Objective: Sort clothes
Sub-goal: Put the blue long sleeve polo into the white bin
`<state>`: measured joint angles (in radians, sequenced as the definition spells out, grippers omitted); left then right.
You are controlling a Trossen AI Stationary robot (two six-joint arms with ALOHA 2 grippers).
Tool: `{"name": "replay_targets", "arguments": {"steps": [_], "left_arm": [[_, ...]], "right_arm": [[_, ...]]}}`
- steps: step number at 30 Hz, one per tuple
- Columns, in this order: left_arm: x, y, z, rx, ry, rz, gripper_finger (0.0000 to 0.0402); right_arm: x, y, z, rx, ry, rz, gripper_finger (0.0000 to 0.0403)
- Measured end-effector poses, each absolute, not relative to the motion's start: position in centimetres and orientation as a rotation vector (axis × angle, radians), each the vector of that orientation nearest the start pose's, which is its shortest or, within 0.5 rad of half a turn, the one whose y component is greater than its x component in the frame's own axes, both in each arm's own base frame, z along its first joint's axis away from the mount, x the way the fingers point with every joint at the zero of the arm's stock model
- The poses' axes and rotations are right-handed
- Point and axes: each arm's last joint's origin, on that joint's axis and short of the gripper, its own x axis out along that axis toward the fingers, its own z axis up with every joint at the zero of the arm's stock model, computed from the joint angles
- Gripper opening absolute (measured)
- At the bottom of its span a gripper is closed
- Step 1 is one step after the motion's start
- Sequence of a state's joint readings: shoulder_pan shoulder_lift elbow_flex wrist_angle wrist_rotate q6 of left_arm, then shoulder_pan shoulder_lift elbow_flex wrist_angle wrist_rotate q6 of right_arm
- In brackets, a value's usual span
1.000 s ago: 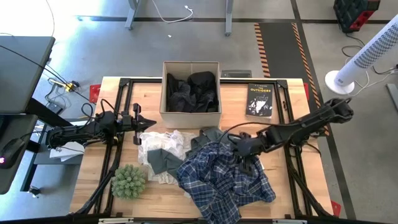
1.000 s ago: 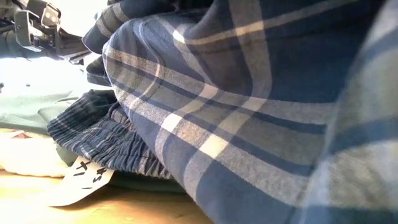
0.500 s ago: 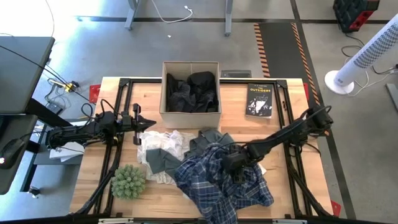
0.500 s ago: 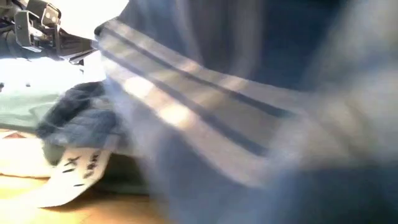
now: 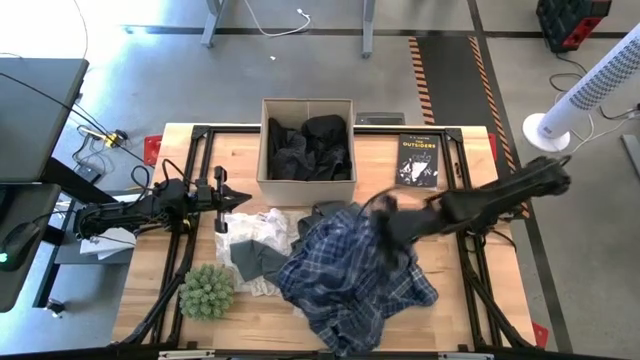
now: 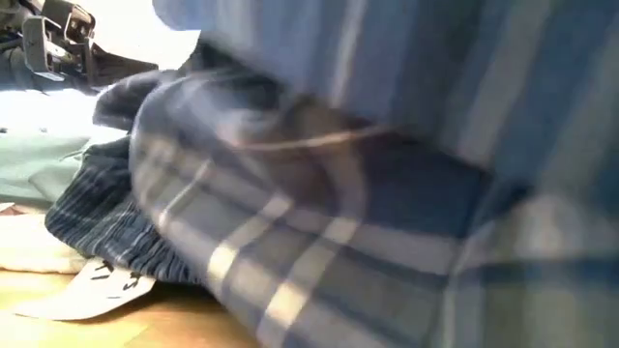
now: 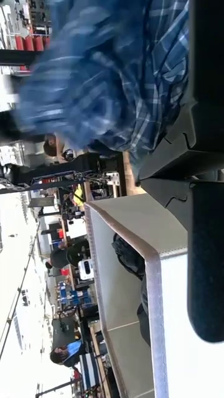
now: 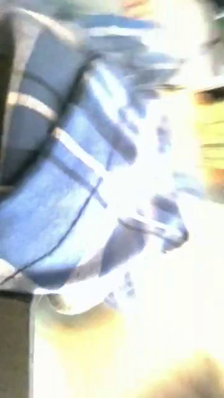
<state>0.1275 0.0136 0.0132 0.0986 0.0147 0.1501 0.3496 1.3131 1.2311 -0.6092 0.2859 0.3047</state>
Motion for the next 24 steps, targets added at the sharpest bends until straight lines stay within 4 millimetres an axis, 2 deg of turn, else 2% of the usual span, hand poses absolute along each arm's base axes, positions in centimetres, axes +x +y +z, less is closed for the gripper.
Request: {"name": "replay_targets", "arguments": {"steps": [6, 9, 11, 14, 17, 21, 24], "left_arm": [[9.7, 1.2, 17.6, 0.157, -0.089, 0.12, 0.0001], [9.7, 1.2, 17.6, 0.157, -0.089, 0.12, 0.0001], [9.7, 1.2, 17.6, 0.157, -0.089, 0.12, 0.0001], [9.7, 1.2, 17.6, 0.157, -0.089, 0.12, 0.0001], [9.7, 1.2, 17.6, 0.157, -0.089, 0.12, 0.0001], [9.7, 1.2, 17.6, 0.157, -0.089, 0.12, 0.0001], [9.7, 1.2, 17.6, 0.157, -0.089, 0.12, 0.0001]], "right_arm": [[24.0, 6.5, 44.9, -0.08, 0.081, -0.208, 0.0007], [23.5, 5.3, 49.5, -0.189, -0.254, -0.244, 0.0007], [23.1, 4.2, 51.8, -0.266, -0.489, -0.269, 0.0008], [23.2, 2.0, 53.3, -0.359, -0.754, -0.341, 0.0008], [24.4, -0.8, 53.3, -0.414, -0.906, -0.424, 0.0008], [26.8, -4.4, 52.9, -0.374, -0.848, -0.468, 0.0008], [27.6, -5.0, 53.0, -0.324, -0.728, -0.383, 0.0008]]}}
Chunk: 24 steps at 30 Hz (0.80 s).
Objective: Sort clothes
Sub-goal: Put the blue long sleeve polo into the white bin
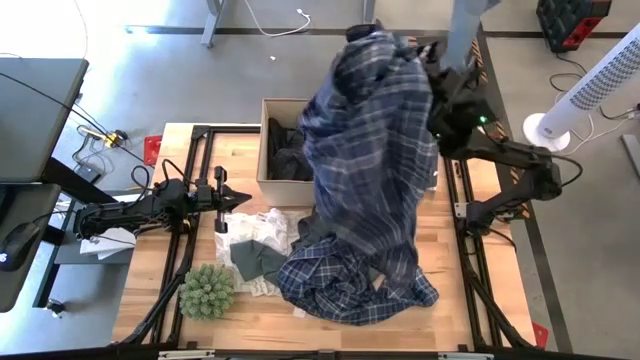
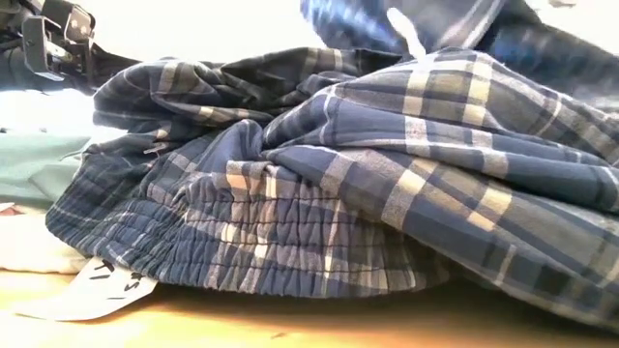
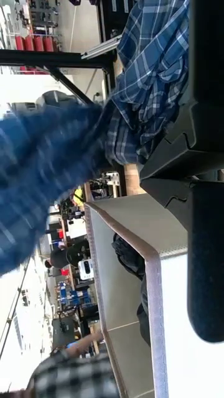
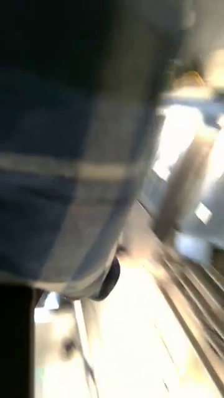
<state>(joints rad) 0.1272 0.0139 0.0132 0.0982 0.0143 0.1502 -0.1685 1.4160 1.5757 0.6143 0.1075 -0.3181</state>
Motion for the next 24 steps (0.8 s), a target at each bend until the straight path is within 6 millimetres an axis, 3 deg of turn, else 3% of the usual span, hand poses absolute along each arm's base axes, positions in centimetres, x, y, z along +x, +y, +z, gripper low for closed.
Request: {"name": "replay_targets", "arguments": {"steps": [6, 13, 17, 19, 21, 24], "left_arm": [[9.7, 1.2, 17.6, 0.157, -0.089, 0.12, 0.0001], [9.7, 1.2, 17.6, 0.157, -0.088, 0.12, 0.0001], [9.7, 1.2, 17.6, 0.157, -0.088, 0.12, 0.0001], [9.7, 1.2, 17.6, 0.157, -0.088, 0.12, 0.0001], [9.7, 1.2, 17.6, 0.157, -0.088, 0.12, 0.0001], [9.7, 1.2, 17.6, 0.157, -0.086, 0.12, 0.0001]], "right_arm": [[27.3, -1.8, 51.7, -0.228, -0.221, -0.08, 0.0008], [21.8, 3.3, 51.0, 0.186, 0.385, 0.27, 0.0009], [20.0, 6.5, 50.7, 0.196, 0.499, 0.481, 0.0009], [19.7, 7.1, 50.3, 0.191, 0.538, 0.409, 0.0009], [19.6, 6.7, 49.3, 0.231, 0.603, 0.22, 0.0009], [20.1, 5.9, 46.3, 0.264, 0.781, -0.022, 0.0009]]}}
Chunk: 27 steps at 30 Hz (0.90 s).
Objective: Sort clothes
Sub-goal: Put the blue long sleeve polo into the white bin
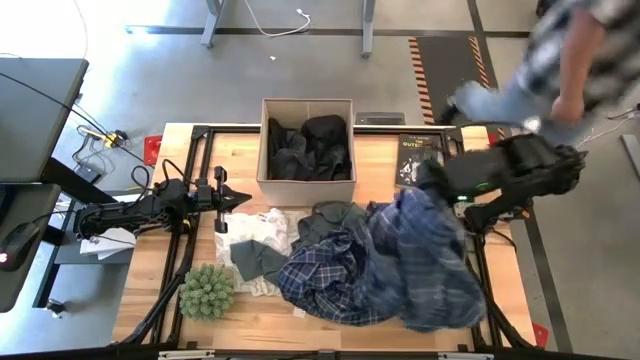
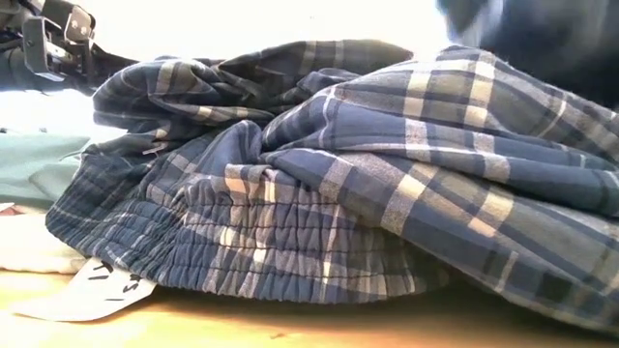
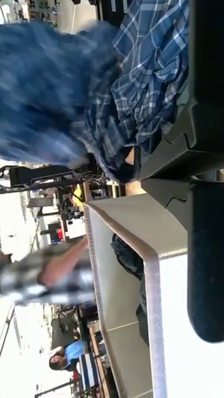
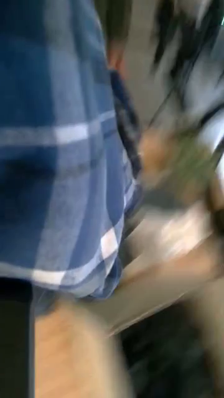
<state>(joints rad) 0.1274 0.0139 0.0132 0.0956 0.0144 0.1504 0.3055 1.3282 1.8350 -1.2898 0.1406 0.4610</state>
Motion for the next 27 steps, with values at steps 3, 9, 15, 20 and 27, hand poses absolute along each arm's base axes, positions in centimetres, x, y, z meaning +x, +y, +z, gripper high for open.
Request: {"name": "replay_targets", "arguments": {"steps": [3, 9, 15, 20, 27], "left_arm": [[9.7, 1.2, 17.6, 0.157, -0.086, 0.12, 0.0001], [9.7, 1.2, 17.6, 0.157, -0.086, 0.12, 0.0001], [9.7, 1.2, 17.6, 0.157, -0.085, 0.12, 0.0001], [9.7, 1.2, 17.6, 0.157, -0.085, 0.12, 0.0001], [9.7, 1.2, 17.6, 0.157, -0.084, 0.12, 0.0001]], "right_arm": [[20.8, 5.3, 43.2, 0.272, 0.919, -0.182, 0.0009], [23.4, 6.0, 39.1, 0.159, 0.927, -0.182, 0.001], [25.0, 8.3, 33.1, 0.018, 1.068, 0.021, 0.0016], [25.3, 10.2, 28.3, 0.125, 1.212, 0.113, 0.0064], [25.3, 10.0, 30.1, 0.187, 1.273, 0.089, 0.016]]}}
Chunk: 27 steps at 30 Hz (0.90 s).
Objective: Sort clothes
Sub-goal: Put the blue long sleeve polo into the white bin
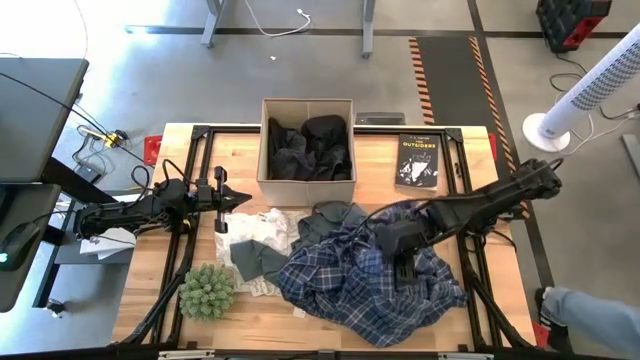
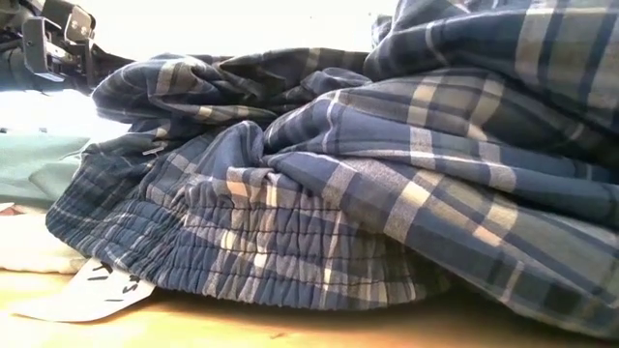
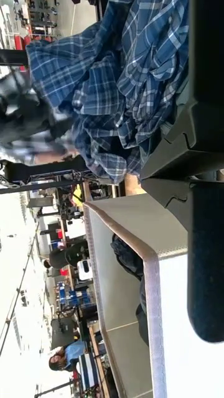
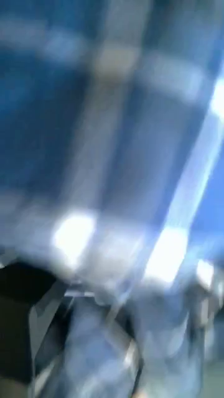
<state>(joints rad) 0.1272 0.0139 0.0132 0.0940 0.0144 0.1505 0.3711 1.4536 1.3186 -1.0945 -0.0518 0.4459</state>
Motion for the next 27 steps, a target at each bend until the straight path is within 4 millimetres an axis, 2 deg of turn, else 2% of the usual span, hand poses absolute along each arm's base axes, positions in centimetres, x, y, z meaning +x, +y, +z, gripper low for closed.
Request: {"name": "replay_targets", "arguments": {"steps": [5, 8, 12, 15, 18, 20, 22, 25, 27], "left_arm": [[9.7, 1.2, 17.6, 0.157, -0.085, 0.12, 0.0001], [9.7, 1.2, 17.6, 0.156, -0.085, 0.12, 0.0001], [9.7, 1.2, 17.6, 0.157, -0.085, 0.12, 0.0001], [9.7, 1.2, 17.6, 0.157, -0.085, 0.12, 0.0001], [9.7, 1.2, 17.6, 0.156, -0.085, 0.12, 0.0001], [9.7, 1.2, 17.6, 0.157, -0.085, 0.12, 0.0001], [9.7, 1.2, 17.6, 0.157, -0.085, 0.12, 0.0001], [9.7, 1.2, 17.6, 0.157, -0.084, 0.12, 0.0001], [9.7, 1.2, 17.6, 0.157, -0.085, 0.12, 0.0001]], "right_arm": [[23.5, 7.5, 35.6, 0.057, 1.278, -0.244, 0.0197], [22.6, 6.6, 39.2, 0.105, 1.175, -0.394, 0.02], [22.5, 7.4, 42.6, 0.194, 0.971, -0.311, 0.0201], [23.8, 9.6, 43.3, 0.195, 0.845, -0.103, 0.0201], [25.9, 12.3, 41.7, 0.163, 0.777, 0.117, 0.0201], [27.2, 13.8, 39.3, 0.169, 0.808, 0.224, 0.0201], [28.1, 14.6, 36.2, 0.206, 0.912, 0.282, 0.0201], [28.1, 14.9, 31.0, 0.266, 1.157, 0.251, 0.0201], [27.1, 14.1, 28.1, 0.266, 1.343, 0.125, 0.0201]]}}
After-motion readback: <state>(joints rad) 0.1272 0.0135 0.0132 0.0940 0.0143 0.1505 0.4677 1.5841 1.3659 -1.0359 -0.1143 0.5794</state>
